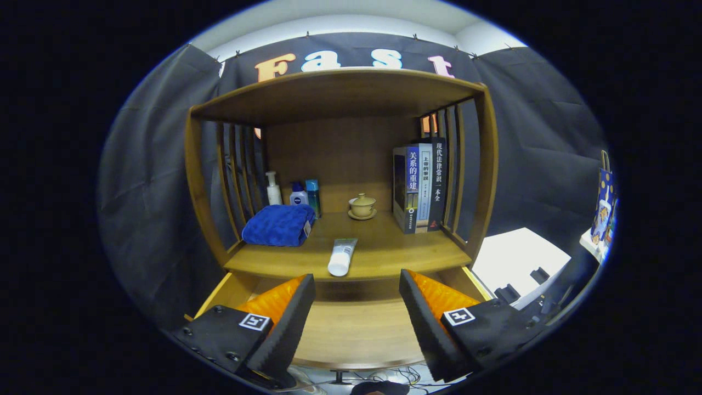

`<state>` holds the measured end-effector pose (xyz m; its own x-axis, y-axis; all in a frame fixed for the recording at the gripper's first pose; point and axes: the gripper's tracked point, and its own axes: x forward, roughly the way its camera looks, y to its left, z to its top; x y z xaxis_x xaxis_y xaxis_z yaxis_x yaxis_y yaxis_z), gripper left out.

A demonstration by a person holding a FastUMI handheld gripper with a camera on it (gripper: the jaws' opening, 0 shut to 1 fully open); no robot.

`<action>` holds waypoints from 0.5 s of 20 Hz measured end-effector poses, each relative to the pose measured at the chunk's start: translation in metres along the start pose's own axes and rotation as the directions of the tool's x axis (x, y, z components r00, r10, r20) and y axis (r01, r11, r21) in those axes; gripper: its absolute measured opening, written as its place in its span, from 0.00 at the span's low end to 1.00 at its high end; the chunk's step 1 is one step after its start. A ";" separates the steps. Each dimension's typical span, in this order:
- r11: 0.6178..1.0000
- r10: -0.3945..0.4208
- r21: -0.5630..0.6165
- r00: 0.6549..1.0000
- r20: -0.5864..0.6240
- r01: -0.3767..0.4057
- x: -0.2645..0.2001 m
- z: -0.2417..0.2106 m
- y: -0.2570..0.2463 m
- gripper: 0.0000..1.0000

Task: Pull open the drawer, take out the items inside it, and place them on the countertop above the cabinet.

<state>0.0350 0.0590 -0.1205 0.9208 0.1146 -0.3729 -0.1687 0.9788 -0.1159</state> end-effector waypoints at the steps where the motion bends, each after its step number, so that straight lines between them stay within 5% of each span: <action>1: 1.000 -0.010 -0.011 1.000 0.006 0.010 -0.006 -0.006 -0.002 0.99; 10: 0.999 -0.032 -0.012 0.999 -0.002 0.032 -0.046 -0.074 -0.003 0.99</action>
<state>-0.0331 0.0380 -0.1710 0.9251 0.0826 -0.3707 -0.1432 0.9799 -0.1390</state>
